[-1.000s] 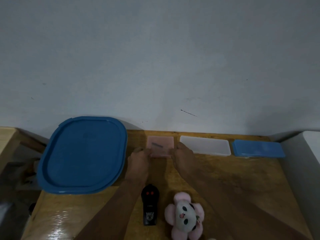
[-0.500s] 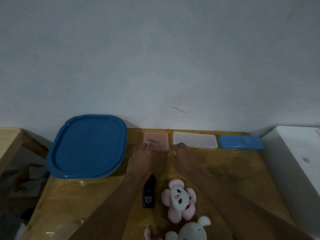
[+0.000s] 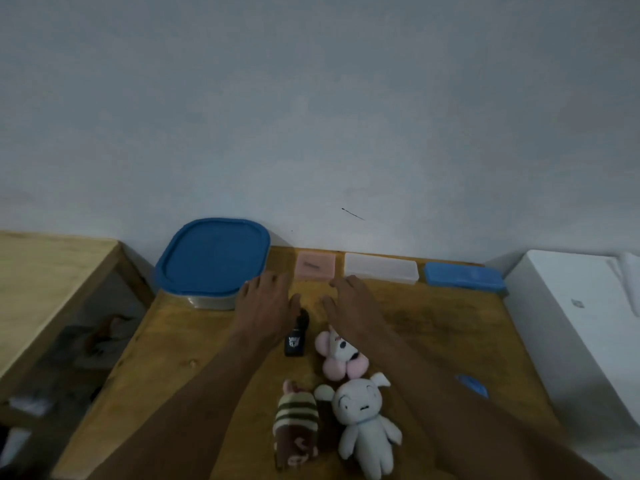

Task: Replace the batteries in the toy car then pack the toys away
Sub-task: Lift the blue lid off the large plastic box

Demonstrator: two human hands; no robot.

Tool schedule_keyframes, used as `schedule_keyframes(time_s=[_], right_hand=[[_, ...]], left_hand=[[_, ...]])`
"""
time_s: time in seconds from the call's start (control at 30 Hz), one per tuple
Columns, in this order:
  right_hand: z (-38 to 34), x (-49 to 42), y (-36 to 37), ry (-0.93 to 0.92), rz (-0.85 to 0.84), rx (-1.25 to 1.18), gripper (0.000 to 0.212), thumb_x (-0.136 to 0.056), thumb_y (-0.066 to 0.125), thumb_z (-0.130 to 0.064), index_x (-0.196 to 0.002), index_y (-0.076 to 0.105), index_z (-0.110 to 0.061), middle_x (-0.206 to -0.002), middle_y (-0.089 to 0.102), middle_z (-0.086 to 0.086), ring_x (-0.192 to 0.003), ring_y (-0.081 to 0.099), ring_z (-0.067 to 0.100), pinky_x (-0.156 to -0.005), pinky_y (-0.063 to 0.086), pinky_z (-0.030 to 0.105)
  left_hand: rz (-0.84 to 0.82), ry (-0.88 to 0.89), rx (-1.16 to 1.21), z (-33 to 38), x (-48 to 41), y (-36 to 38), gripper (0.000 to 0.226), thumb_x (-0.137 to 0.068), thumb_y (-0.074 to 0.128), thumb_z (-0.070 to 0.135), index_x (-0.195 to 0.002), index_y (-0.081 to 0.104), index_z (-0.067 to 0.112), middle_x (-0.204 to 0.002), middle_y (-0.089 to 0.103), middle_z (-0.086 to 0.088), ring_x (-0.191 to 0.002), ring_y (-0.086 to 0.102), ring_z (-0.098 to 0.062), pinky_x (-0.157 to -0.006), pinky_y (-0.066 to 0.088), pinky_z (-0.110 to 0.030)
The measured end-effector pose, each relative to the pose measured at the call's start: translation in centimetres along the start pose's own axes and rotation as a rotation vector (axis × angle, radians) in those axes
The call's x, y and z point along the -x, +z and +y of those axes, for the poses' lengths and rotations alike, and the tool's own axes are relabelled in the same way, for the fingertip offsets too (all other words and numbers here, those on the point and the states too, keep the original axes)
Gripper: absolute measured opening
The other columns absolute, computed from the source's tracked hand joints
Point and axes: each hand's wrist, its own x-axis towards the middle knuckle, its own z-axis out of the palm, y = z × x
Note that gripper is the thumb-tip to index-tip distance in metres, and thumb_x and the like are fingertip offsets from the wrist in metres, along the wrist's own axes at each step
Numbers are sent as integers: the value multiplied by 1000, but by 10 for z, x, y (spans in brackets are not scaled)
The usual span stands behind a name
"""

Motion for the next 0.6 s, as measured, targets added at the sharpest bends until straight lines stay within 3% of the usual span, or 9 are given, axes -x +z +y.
schedule_keyframes(time_s=[0.27,0.47,0.6], right_hand=[[-51,26,23,-26,2,-105,33,-96,50,-31,-124,52,-12,-124,54,7,-112,49,22,-94,42,32],[-87,8,38,-30,-25,-96,37,-97,49,-35,-128,48,-13,-130,52,6,-117,50,22,-94,43,33],[-99,-20,54,16,-24,-123,26,-96,48,-33,-116,52,-16,-118,56,4,-103,53,17,-86,49,31]], left_hand=[[47,-155,-17,-34,68,-29,40,-95,42,43,-127,46,18,-123,54,-5,-112,52,-23,-94,43,-38],[53,-212,-40,-83,71,-41,45,-96,43,41,-133,44,16,-130,52,-8,-116,52,-26,-95,45,-39],[42,-235,-4,-117,52,-43,46,-97,42,41,-133,45,13,-127,54,-11,-113,54,-28,-92,48,-41]])
